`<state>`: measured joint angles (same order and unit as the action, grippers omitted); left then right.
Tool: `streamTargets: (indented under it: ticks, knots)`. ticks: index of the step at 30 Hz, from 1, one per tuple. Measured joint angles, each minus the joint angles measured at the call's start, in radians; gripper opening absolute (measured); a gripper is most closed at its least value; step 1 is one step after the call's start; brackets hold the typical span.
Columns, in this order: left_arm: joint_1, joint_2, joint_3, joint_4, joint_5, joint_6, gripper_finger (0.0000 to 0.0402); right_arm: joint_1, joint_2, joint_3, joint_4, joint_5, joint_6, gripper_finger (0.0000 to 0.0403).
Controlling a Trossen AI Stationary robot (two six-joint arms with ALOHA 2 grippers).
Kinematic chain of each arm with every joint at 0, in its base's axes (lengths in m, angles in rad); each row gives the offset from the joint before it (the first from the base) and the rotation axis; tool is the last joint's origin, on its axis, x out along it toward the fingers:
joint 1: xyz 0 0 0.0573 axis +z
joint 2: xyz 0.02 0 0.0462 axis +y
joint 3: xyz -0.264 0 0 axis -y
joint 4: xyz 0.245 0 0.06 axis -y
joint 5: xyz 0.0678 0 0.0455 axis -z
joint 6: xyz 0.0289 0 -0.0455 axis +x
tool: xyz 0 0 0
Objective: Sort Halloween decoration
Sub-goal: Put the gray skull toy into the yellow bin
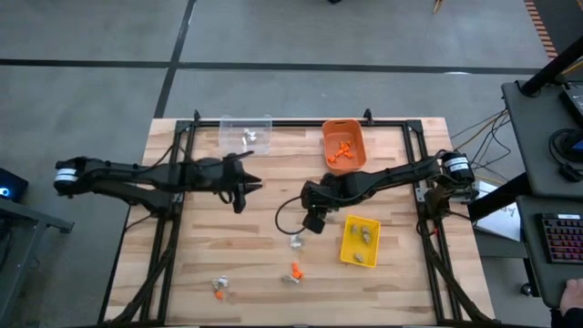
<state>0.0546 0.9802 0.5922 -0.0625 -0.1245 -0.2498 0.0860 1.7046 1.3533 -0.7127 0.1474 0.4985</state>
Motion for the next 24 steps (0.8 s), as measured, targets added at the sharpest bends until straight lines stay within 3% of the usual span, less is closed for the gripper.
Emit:
streamTargets:
  ticks: [11, 24]
  knots:
    - [-0.036, 0.027, 0.002, 0.015, -0.051, 0.011, 0.0075, 0.001, 0.094, 0.000, -0.048, -0.099, 0.063, 0.0121]
    - [-0.035, 0.036, 0.002, 0.019, -0.052, 0.057, 0.0075, 0.001, 0.151, 0.000, -0.104, -0.095, 0.147, 0.0121]
